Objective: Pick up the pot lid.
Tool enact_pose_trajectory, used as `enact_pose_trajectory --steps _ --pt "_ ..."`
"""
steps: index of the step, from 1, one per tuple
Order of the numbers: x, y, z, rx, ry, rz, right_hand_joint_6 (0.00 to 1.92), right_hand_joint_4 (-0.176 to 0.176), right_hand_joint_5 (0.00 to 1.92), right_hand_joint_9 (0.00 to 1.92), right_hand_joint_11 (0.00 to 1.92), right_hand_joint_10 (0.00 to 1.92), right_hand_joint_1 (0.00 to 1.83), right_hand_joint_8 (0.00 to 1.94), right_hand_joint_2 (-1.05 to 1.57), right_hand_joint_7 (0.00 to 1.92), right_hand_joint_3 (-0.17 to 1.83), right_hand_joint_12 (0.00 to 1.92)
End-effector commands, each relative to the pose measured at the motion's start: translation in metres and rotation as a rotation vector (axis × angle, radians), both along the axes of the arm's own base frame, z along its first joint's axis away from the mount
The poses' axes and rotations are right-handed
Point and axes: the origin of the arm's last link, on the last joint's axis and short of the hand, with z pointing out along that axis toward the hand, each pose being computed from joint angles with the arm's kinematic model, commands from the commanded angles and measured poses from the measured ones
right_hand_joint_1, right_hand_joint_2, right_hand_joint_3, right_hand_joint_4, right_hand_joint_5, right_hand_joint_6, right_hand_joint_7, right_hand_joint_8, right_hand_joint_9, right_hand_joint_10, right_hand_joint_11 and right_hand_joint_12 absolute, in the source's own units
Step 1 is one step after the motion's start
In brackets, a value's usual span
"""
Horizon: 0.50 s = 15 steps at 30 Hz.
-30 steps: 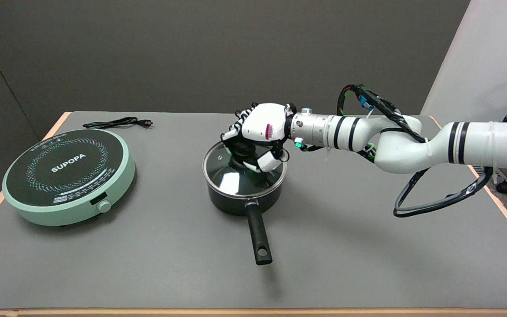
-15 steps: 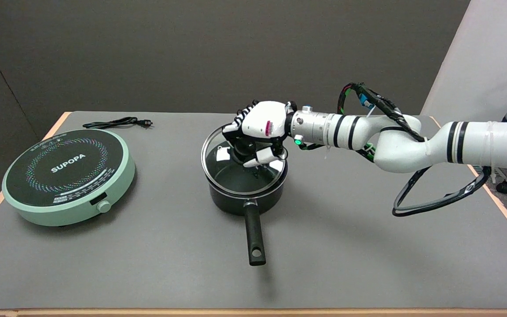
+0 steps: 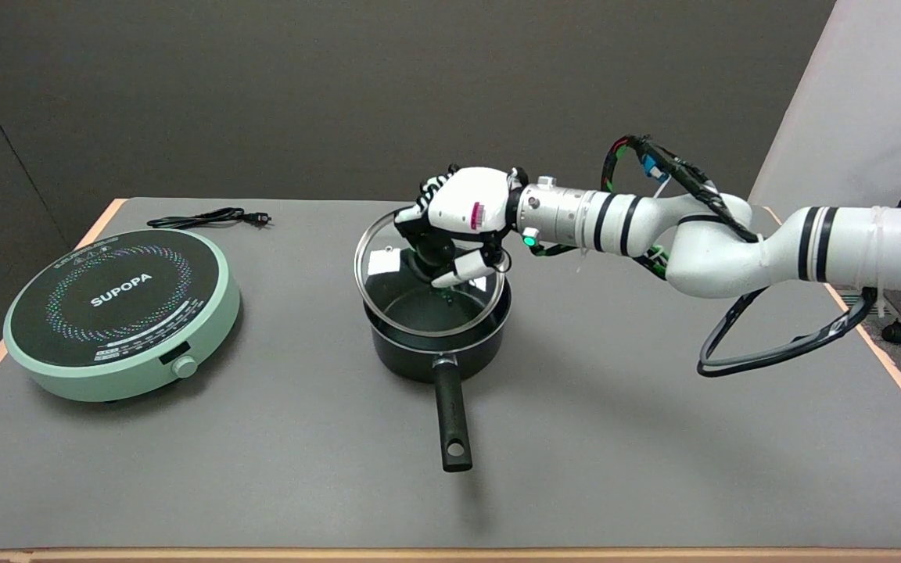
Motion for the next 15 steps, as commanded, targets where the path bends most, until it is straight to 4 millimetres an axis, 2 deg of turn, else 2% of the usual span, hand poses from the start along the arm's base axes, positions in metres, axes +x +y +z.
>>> enact_pose_trajectory --steps 1,5,6,9,11,12,13,15 --pt "0.037 -0.003 0.017 -0.031 0.045 0.058 1.74 -0.027 0.47 0.54 0.36 1.88 1.08 1.63 1.21 0.68 0.33 1.51" --pt "0.050 -0.005 0.032 -0.066 0.066 0.083 1.75 -0.030 0.49 0.52 0.32 1.92 1.09 1.63 1.13 0.71 0.46 1.58" --pt "0.054 -0.006 0.039 -0.084 0.072 0.089 1.75 -0.026 0.47 0.54 0.35 1.90 1.08 1.63 1.19 0.69 0.36 1.53" --pt "0.066 -0.007 0.061 -0.141 0.079 0.111 1.75 -0.026 0.47 0.57 0.39 1.90 1.08 1.62 1.19 0.69 0.36 1.51" --pt "0.074 -0.007 0.073 -0.172 0.073 0.131 1.74 -0.031 0.50 0.53 0.36 1.92 1.10 1.61 1.12 0.72 0.48 1.56" --pt "0.081 -0.008 0.083 -0.197 0.072 0.149 1.73 0.037 0.47 0.56 0.38 1.92 1.17 1.61 1.05 0.73 0.55 1.55" --pt "0.088 -0.007 0.093 -0.222 0.072 0.171 1.70 0.176 0.43 0.60 0.40 1.92 1.32 1.61 0.91 0.74 0.73 1.55" --pt "0.097 -0.005 0.109 -0.256 0.084 0.204 1.70 0.176 0.46 0.65 0.48 1.91 1.33 1.60 0.85 0.78 0.82 1.51"
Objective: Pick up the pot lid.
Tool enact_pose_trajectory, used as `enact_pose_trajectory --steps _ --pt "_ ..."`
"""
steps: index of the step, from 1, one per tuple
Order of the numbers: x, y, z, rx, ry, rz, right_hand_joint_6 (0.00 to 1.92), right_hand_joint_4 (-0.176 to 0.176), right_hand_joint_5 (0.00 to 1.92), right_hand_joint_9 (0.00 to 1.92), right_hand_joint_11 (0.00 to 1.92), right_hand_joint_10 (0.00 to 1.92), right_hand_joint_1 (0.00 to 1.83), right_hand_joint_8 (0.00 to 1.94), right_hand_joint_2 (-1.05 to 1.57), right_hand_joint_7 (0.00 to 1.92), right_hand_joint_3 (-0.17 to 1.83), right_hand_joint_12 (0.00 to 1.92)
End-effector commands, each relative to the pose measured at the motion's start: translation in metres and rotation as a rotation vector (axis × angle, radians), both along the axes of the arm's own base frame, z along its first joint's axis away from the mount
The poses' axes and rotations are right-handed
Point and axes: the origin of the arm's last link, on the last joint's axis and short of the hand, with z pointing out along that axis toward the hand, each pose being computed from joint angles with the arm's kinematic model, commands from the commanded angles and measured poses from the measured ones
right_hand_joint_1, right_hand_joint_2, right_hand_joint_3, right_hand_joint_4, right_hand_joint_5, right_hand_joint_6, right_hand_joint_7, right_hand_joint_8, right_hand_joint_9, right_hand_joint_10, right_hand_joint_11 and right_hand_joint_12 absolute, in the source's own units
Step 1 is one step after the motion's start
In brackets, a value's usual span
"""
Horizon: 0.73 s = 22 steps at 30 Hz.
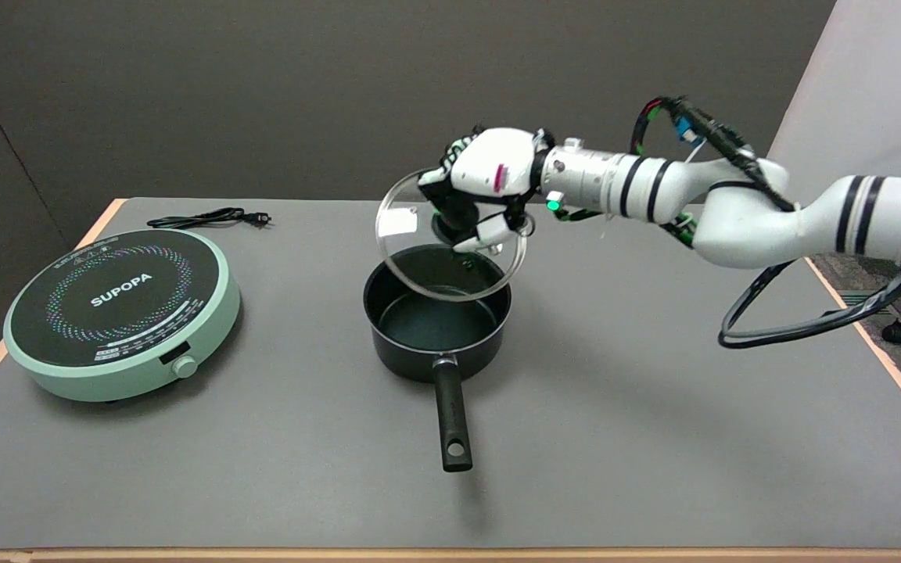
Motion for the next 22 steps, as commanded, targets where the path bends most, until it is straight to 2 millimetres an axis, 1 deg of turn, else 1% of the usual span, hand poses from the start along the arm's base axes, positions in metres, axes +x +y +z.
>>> enact_pose_trajectory --steps 1,3,4,5,6,7,9,10,12,13,14,15,17,19,22 --pt "0.065 0.000 0.090 -0.215 0.044 0.160 1.70 0.176 0.47 0.66 0.50 1.91 1.34 1.59 0.83 0.79 0.84 1.49" --pt "0.073 0.004 0.113 -0.276 0.021 0.188 1.70 0.176 0.47 0.71 0.56 1.88 1.34 1.56 0.81 0.81 0.85 1.42" --pt "0.068 0.005 0.118 -0.291 0.021 0.178 1.70 0.176 0.49 0.73 0.58 1.87 1.35 1.56 0.79 0.83 0.88 1.40" --pt "0.070 0.007 0.129 -0.324 -0.002 0.181 1.70 0.176 0.50 0.75 0.60 1.87 1.35 1.55 0.77 0.84 0.90 1.38" --pt "0.078 0.010 0.141 -0.362 -0.023 0.200 1.69 0.176 0.50 0.76 0.62 1.86 1.36 1.54 0.76 0.85 0.91 1.36" --pt "0.077 0.012 0.146 -0.378 -0.032 0.199 1.70 0.176 0.51 0.77 0.63 1.86 1.36 1.54 0.76 0.85 0.92 1.35" --pt "0.076 0.020 0.167 -0.445 -0.066 0.197 1.70 0.176 0.51 0.78 0.64 1.87 1.36 1.53 0.74 0.86 0.94 1.33" --pt "0.075 0.022 0.172 -0.458 -0.076 0.197 1.70 0.176 0.52 0.79 0.65 1.87 1.36 1.53 0.74 0.87 0.94 1.32" --pt "0.074 0.030 0.188 -0.508 -0.098 0.199 1.69 0.176 0.53 0.80 0.66 1.87 1.36 1.52 0.73 0.87 0.95 1.30" --pt "0.072 0.032 0.191 -0.520 -0.102 0.195 1.69 0.176 0.53 0.80 0.67 1.87 1.36 1.52 0.73 0.88 0.95 1.29" --pt "0.063 0.036 0.197 -0.541 -0.104 0.171 1.69 0.176 0.54 0.81 0.67 1.86 1.37 1.51 0.72 0.88 0.96 1.28" --pt "0.059 0.039 0.202 -0.563 -0.108 0.160 1.69 0.176 0.54 0.82 0.67 1.86 1.37 1.51 0.72 0.88 0.96 1.28" --pt "0.058 0.044 0.211 -0.591 -0.111 0.156 1.69 0.176 0.54 0.82 0.68 1.86 1.37 1.51 0.72 0.89 0.96 1.28" --pt "0.048 0.050 0.218 -0.619 -0.110 0.131 1.69 0.176 0.55 0.83 0.68 1.85 1.37 1.50 0.72 0.89 0.96 1.27" --pt "0.029 0.059 0.230 -0.666 -0.099 0.071 1.69 0.176 0.55 0.83 0.69 1.85 1.37 1.50 0.71 0.89 0.96 1.27"
